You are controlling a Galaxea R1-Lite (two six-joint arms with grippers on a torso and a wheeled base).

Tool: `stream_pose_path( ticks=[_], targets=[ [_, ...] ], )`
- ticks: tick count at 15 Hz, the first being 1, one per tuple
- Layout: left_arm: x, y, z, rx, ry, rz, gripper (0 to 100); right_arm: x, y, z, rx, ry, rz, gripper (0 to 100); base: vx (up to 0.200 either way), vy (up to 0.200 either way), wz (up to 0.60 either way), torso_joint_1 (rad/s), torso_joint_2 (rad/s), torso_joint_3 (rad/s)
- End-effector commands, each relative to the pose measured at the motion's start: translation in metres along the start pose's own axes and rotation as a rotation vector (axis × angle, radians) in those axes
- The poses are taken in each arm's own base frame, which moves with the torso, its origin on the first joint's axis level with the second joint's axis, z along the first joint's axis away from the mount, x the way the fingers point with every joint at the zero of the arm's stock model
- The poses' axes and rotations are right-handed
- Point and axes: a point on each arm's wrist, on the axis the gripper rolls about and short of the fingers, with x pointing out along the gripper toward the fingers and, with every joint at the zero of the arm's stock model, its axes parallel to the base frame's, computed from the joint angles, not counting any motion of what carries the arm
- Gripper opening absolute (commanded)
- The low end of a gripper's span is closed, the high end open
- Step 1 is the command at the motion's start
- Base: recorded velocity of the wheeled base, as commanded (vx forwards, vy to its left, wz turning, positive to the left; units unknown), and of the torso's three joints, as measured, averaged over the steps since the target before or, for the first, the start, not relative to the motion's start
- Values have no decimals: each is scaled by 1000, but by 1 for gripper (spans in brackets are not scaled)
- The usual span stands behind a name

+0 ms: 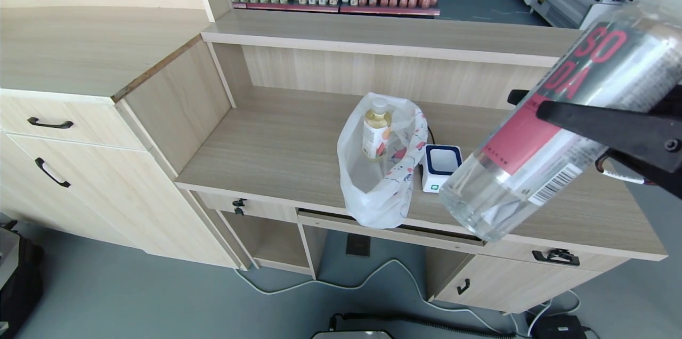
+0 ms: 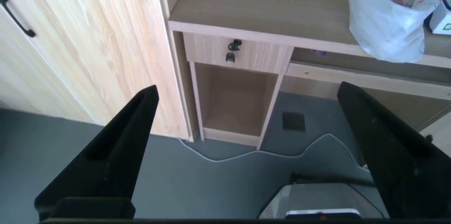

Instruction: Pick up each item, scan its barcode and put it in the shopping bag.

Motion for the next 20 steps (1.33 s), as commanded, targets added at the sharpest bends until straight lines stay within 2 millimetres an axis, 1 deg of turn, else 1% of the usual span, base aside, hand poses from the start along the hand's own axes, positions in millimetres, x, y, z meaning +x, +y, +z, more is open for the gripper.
stream_pose_path(
  ticks=[1, 4, 7, 11, 12, 20],
  targets=[
    [0, 0, 0, -1, -1, 0, 100, 6, 7, 11, 29, -8, 32, 0, 0, 0, 0, 0, 0, 0],
    [0, 0, 0, -1, -2, 1, 100, 17, 23, 17, 101, 16, -1, 0, 0, 0, 0, 0, 0, 0],
    [0, 0, 0, -1, -1, 0, 100, 29, 39, 17, 123, 2, -55, 0, 0, 0, 0, 0, 0, 0],
    [0, 0, 0, -1, -1, 1, 100, 32, 60, 17, 151, 19, -23, 0, 0, 0, 0, 0, 0, 0],
    [0, 0, 0, -1, -2, 0, 100, 32, 62, 16, 158, 32, -17, 0, 0, 0, 0, 0, 0, 0],
    [0, 0, 0, -1, -2, 0, 100, 37, 59, 14, 247, 95, -42, 0, 0, 0, 0, 0, 0, 0]
  ],
)
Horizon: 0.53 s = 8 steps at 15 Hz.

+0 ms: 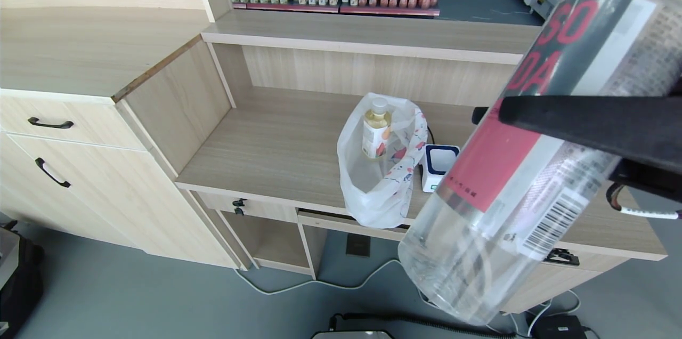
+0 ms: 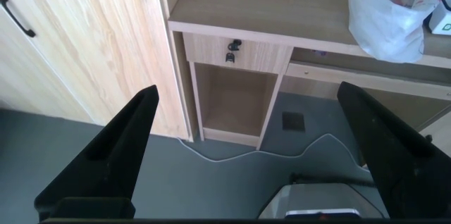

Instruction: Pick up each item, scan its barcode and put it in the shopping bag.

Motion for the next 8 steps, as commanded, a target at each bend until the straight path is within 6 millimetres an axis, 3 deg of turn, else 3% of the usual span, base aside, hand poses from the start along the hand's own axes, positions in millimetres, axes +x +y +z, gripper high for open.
stream_pose_path(
  ticks=[1, 8],
  targets=[
    [0, 0, 0, -1, 0, 0, 100, 3, -2, -1, 4, 8, -2, 0, 0, 0, 0, 0, 0, 0],
    [0, 0, 0, 1, 0, 0, 100, 4, 1, 6, 7, 22, -5, 0, 0, 0, 0, 0, 0, 0]
  ],
)
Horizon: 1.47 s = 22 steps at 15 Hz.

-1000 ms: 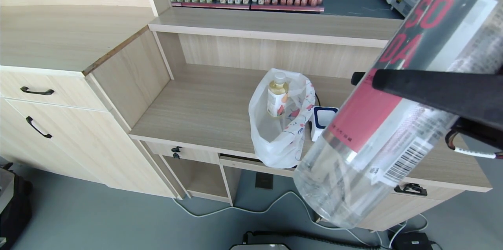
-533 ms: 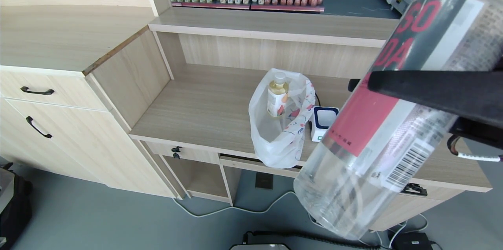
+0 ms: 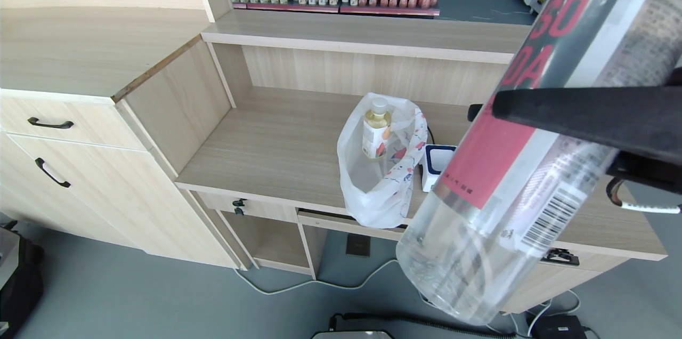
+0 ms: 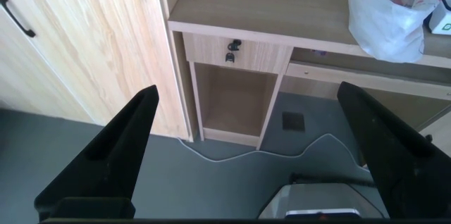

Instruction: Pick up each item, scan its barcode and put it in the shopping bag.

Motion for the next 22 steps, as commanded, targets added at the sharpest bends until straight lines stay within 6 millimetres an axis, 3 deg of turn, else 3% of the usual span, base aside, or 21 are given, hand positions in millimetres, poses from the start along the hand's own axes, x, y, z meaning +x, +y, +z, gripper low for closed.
stream_pose_path(
  ticks=[1, 3, 6, 9, 11, 13, 14, 16, 17, 22],
  targets=[
    [0, 0, 0, 0, -2, 0, 100, 1, -3, -1, -7, 1, -16, 0, 0, 0, 0, 0, 0, 0],
    [0, 0, 0, -1, 0, 0, 100, 7, -31, -6, -218, 15, -166, 0, 0, 0, 0, 0, 0, 0],
    [0, 0, 0, 0, 0, 0, 100, -17, -102, -7, -675, 90, -488, 0, 0, 0, 0, 0, 0, 0],
    [0, 0, 0, -1, 0, 0, 100, -26, -147, -15, -815, 79, -627, 0, 0, 0, 0, 0, 0, 0],
    [0, 0, 0, -1, 0, 0, 100, -33, -194, -16, -998, 68, -746, 0, 0, 0, 0, 0, 0, 0],
    [0, 0, 0, -1, -2, 0, 100, -31, -216, -18, -1063, 50, -768, 0, 0, 0, 0, 0, 0, 0],
    [0, 0, 0, -1, 0, 0, 100, -24, -242, -21, -1128, -12, -747, 0, 0, 0, 0, 0, 0, 0],
    [0, 0, 0, 0, -2, 0, 100, -23, -263, -27, -1184, -48, -726, 0, 0, 0, 0, 0, 0, 0],
    [0, 0, 0, 0, 0, 0, 100, -26, -283, -35, -1259, -48, -697, 0, 0, 0, 0, 0, 0, 0],
    [0, 0, 0, -1, 0, 0, 100, -34, -325, -48, -1373, -34, -573, 0, 0, 0, 0, 0, 0, 0]
  ],
)
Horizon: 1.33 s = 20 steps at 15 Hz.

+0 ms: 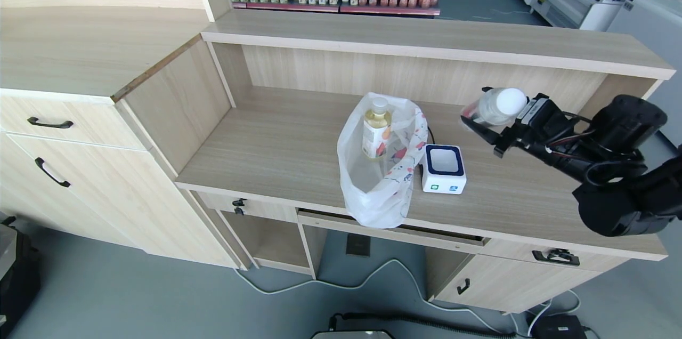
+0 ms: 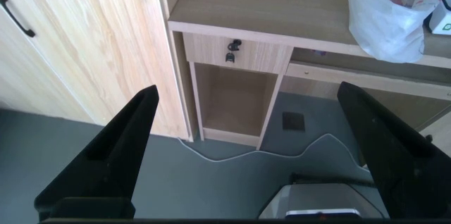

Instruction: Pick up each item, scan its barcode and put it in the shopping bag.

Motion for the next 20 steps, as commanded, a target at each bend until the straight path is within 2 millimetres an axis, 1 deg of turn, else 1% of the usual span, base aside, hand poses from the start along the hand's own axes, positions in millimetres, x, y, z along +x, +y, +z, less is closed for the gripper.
stream_pose_path(
  ticks=[1, 4, 7, 11, 14, 20],
  targets=[
    [0, 0, 0, 1, -2, 0, 100, 2, 14, -35, 12, 29, 18, 0, 0, 0, 0, 0, 0, 0],
    [0, 0, 0, -1, -2, 0, 100, -3, 19, -49, -6, 43, 11, 0, 0, 0, 0, 0, 0, 0],
    [0, 0, 0, -1, 0, 1, 100, 1, 24, -57, -38, 29, 0, 0, 0, 0, 0, 0, 0, 0],
    [0, 0, 0, -1, 0, 0, 100, -2, 28, -68, -36, 50, 3, 0, 0, 0, 0, 0, 0, 0],
    [0, 0, 0, -1, 0, 0, 100, 2, 27, -73, -53, 44, -3, 0, 0, 0, 0, 0, 0, 0],
    [0, 0, 0, -1, -2, 0, 100, 11, 36, -89, -54, 38, -1, 0, 0, 0, 0, 0, 0, 0]
  ],
)
